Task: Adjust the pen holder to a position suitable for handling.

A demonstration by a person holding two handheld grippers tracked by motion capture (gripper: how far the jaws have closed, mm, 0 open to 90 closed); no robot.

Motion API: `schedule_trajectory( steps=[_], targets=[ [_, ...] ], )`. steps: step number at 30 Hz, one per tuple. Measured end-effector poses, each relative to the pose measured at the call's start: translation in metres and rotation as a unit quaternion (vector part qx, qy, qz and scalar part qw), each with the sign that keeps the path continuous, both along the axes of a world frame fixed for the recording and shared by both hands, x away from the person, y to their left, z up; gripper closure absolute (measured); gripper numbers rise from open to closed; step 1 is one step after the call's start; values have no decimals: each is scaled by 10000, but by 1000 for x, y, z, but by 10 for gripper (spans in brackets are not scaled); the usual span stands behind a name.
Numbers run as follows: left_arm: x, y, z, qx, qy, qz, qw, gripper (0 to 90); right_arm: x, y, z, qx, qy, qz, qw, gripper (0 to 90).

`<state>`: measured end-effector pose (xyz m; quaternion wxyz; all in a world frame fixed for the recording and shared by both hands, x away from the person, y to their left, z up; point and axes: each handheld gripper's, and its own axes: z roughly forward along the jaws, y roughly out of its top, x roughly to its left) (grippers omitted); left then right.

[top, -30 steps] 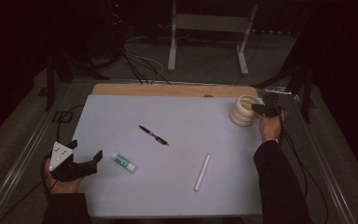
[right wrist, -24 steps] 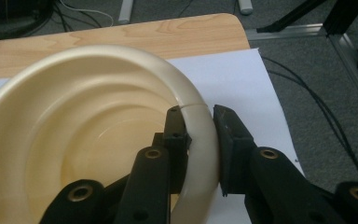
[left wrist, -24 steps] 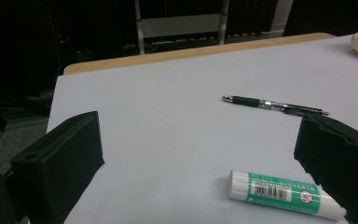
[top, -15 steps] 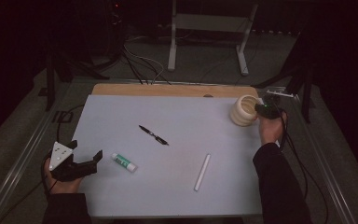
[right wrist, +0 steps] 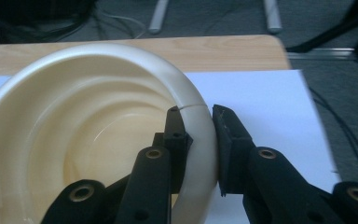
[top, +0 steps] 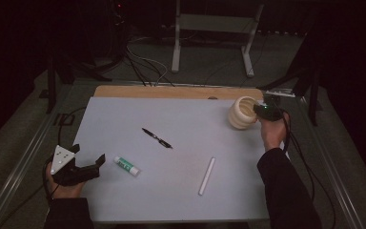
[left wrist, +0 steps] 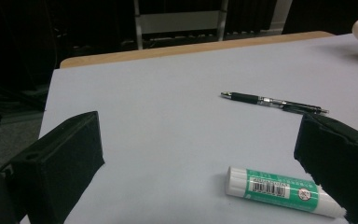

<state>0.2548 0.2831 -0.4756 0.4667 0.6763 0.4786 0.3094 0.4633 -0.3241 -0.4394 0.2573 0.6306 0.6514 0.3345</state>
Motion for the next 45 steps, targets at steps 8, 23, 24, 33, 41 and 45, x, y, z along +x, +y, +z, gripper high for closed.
schedule_trajectory(
  steps=[8,23,24,33,41,45],
  targets=[
    [-1,0,0,-8,-11,4,10000,16,-11,29,11,128,-67,592,9981,774],
    [0,-1,-1,-2,-2,-9,10000,16,-38,104,18,-80,81,1772,9841,774],
    [0,-1,-1,-3,-3,-11,10000,16,-40,109,17,-95,95,1822,9832,774],
    [0,-1,-1,-5,-8,-21,10000,16,-50,140,4,-182,352,2076,9774,774],
    [0,-1,-1,-18,-5,-22,10000,16,-52,164,-8,-387,549,2298,9709,774],
    [0,0,-1,0,-17,-6,10000,16,-51,171,-10,-402,615,2411,9677,773]
  ],
)
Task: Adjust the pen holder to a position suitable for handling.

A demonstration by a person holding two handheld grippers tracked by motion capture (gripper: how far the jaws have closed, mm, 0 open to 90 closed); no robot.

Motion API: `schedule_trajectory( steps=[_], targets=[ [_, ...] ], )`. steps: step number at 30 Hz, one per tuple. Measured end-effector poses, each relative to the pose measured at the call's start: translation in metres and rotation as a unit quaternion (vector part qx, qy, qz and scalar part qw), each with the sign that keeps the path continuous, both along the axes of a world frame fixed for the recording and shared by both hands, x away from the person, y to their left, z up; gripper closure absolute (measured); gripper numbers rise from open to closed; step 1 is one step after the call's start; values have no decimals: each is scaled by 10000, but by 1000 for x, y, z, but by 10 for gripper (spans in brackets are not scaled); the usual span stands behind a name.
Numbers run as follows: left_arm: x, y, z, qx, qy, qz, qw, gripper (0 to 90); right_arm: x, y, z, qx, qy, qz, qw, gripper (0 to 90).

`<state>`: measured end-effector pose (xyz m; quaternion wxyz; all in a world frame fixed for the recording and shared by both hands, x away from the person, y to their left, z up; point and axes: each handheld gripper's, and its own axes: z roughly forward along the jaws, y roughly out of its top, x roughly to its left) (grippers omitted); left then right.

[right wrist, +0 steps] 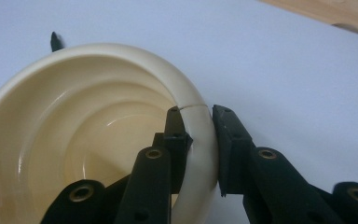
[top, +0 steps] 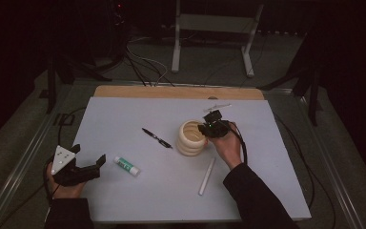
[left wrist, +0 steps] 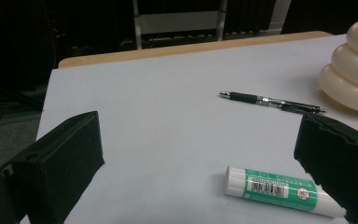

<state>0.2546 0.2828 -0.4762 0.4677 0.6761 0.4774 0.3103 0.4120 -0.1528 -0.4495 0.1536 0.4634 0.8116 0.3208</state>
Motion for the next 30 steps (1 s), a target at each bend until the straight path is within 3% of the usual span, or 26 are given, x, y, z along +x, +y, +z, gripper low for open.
schedule_trajectory(
  steps=[4,12,14,15,16,19,20,23,27,30],
  targets=[
    [0,1,0,-18,2,13,10000,16,2,3,-4,-127,50,24,9999,772],
    [0,0,0,-5,4,11,10000,16,5,6,-6,-108,79,28,9999,756],
    [0,0,0,-8,0,19,10000,16,6,6,-7,-2,102,64,9999,686],
    [0,1,0,-12,4,17,10000,16,5,7,-7,-1,50,82,10000,610],
    [0,1,0,-15,6,17,10000,16,5,7,-7,-1,50,82,10000,610],
    [0,1,0,-10,5,18,10000,16,4,7,-5,157,2,124,9998,500],
    [0,1,0,-10,6,22,10000,16,3,5,-3,299,-12,159,9994,406],
    [0,1,0,-11,4,19,10000,16,3,5,-2,333,-32,150,9993,375],
    [0,0,-1,-4,9,23,10000,16,-2,0,6,562,-184,124,9982,174],
    [0,0,0,3,7,33,10000,16,-4,0,8,584,-259,100,9979,137]
  ],
)
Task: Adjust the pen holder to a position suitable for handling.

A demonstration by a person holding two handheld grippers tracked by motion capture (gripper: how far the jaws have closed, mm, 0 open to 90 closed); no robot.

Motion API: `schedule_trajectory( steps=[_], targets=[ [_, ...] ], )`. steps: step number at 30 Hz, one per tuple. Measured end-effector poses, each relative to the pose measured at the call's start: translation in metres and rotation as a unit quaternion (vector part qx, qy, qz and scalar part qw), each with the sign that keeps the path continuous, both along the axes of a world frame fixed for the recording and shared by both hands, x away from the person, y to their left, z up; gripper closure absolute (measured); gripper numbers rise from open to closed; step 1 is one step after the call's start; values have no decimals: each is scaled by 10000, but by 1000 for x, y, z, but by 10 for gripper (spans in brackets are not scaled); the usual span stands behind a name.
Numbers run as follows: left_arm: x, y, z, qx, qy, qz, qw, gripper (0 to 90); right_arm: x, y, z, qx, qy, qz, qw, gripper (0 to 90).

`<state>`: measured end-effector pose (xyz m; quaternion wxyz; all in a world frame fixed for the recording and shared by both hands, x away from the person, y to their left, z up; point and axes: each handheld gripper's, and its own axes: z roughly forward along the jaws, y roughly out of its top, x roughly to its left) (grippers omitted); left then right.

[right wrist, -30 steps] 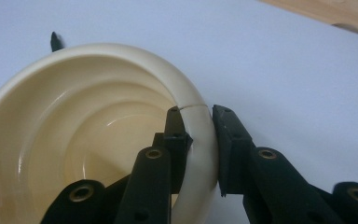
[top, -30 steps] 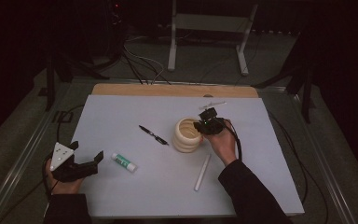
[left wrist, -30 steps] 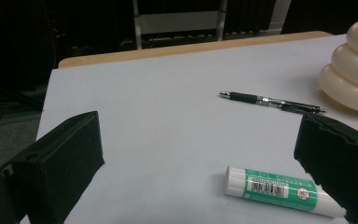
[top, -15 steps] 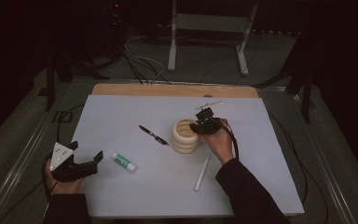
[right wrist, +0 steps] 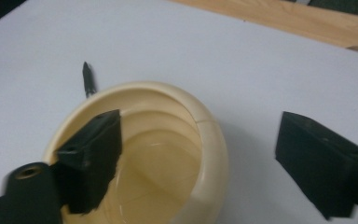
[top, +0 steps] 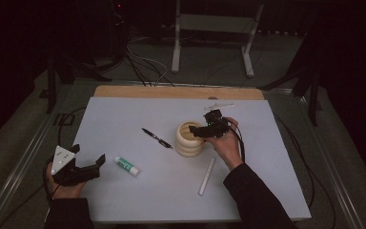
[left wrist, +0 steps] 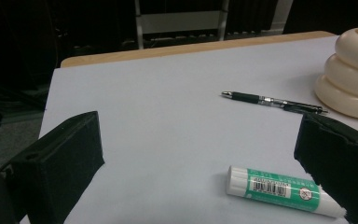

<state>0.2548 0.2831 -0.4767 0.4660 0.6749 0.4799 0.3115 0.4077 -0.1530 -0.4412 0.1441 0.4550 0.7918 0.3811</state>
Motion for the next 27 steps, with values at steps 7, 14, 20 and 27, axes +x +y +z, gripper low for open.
schedule_trajectory(
  steps=[7,14,20,27],
  targets=[
    [0,0,0,-5,3,14,10000,15,-7,-6,11,140,-140,-200,9996,0],
    [0,0,0,5,2,17,10000,15,-14,-12,19,158,-245,-262,9992,0],
    [-1,-1,0,2,3,17,10000,15,-24,-16,23,70,-311,-237,9992,0],
    [0,-2,-1,37,23,-2,10000,15,-37,-21,22,1,-352,-248,9991,0]
  ],
)
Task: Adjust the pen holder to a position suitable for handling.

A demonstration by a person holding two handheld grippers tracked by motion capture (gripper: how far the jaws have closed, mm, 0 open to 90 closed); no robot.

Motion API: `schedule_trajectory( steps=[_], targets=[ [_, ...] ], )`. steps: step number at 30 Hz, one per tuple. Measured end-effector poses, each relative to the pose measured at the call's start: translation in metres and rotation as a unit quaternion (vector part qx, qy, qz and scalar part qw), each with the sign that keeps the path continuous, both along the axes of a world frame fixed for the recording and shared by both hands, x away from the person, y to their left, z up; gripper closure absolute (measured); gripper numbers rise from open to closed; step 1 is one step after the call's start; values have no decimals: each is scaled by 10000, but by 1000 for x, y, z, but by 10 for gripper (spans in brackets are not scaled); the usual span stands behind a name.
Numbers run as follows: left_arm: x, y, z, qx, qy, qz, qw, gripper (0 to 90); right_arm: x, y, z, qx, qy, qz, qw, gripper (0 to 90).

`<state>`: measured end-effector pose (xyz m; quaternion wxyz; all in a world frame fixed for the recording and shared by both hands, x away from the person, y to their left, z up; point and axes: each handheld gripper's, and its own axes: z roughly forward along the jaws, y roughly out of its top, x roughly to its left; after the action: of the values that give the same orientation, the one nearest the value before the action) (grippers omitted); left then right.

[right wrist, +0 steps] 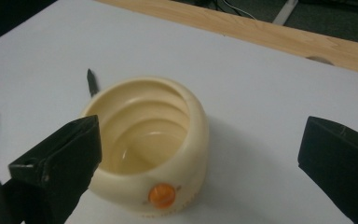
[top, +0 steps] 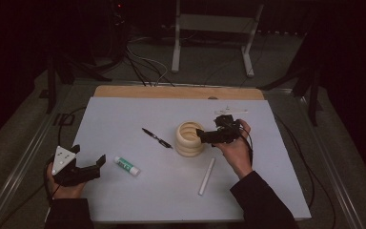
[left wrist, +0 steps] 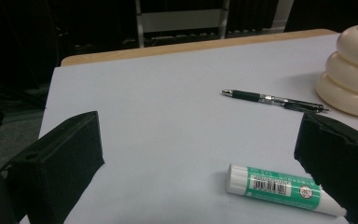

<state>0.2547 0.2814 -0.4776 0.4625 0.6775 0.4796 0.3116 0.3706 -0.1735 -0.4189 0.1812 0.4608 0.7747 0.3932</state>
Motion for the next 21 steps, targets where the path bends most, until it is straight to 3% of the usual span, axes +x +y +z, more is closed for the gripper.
schedule_trajectory(
  steps=[9,21],
  targets=[
    [0,0,0,-3,0,18,10000,15,-16,-2,-6,-154,30,-74,9998,0],
    [0,0,-1,-2,21,30,10000,15,-34,-9,-18,-279,251,-170,9992,0]
  ],
)
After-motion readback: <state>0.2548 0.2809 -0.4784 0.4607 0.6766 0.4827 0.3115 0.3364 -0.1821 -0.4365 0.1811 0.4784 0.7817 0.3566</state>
